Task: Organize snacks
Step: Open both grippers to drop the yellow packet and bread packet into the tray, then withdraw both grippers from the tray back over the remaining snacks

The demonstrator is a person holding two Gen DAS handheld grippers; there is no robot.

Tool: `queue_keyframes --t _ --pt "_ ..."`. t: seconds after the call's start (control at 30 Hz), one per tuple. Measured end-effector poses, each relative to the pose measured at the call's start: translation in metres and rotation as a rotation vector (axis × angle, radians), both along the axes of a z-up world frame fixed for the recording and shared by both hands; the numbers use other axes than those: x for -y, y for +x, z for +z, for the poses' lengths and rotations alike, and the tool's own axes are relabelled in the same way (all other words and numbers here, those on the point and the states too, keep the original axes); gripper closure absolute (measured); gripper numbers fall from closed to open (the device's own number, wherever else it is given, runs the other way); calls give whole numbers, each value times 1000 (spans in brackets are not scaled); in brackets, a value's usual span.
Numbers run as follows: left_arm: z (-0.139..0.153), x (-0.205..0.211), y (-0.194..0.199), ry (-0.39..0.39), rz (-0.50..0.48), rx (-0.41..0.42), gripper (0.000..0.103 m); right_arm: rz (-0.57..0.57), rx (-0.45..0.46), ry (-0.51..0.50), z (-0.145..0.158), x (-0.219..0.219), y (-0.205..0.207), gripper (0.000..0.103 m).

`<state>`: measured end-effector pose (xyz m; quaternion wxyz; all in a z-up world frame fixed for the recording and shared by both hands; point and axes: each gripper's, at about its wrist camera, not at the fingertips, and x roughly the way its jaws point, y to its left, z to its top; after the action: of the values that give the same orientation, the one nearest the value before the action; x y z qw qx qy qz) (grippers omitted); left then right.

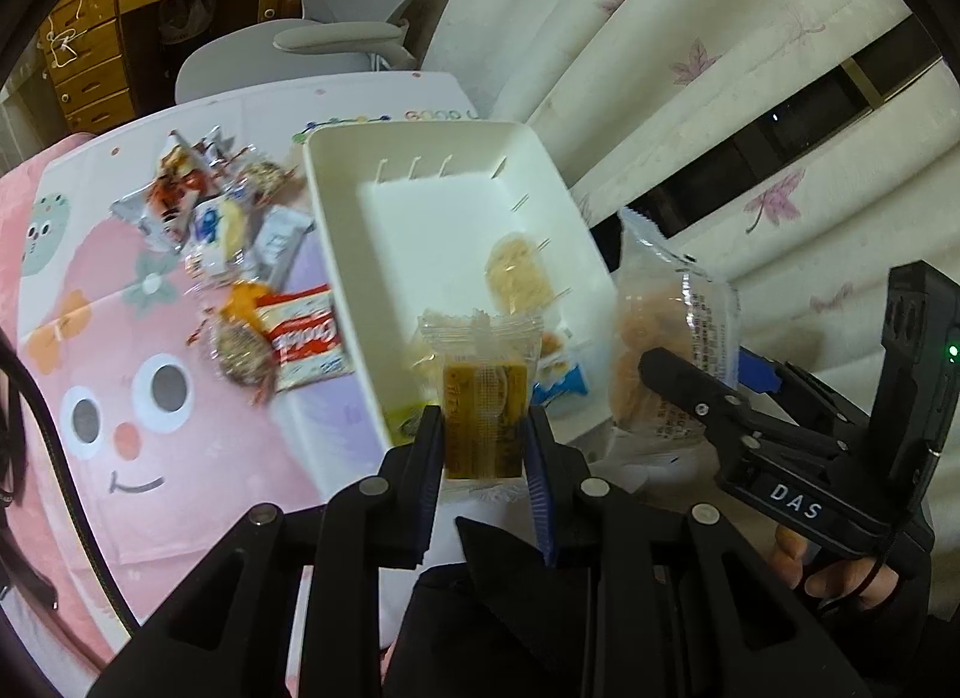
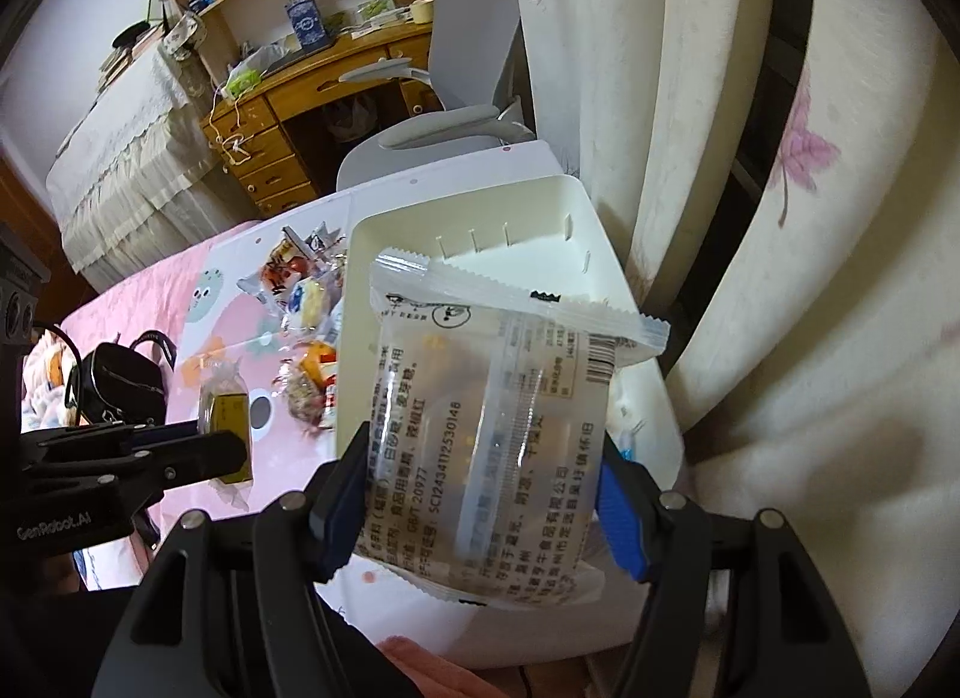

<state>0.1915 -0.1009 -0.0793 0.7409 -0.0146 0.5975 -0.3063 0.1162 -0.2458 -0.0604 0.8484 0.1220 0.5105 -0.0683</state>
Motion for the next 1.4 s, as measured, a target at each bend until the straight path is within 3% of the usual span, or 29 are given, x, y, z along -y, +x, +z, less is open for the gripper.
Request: queue_keyframes --t 0.27,0.33,0.53,0.77,0.97,1.4 --pt "-3 34 7 -55 23 0 79 50 -21 4 -5 32 21 35" --pt "-7 40 10 -58 37 -23 63 56 -36 20 -10 40 25 31" --pt "-21 49 18 -5 68 -75 54 45 -54 56 -18 58 29 28" --pt "-28 51 16 57 64 -87 54 22 -68 92 -27 68 27 28" --pt "-36 31 10 106 104 -113 53 13 -94 139 -37 64 28 28" --pt "-47 -58 -2 162 228 -166 50 16 -185 257 -62 12 23 28"
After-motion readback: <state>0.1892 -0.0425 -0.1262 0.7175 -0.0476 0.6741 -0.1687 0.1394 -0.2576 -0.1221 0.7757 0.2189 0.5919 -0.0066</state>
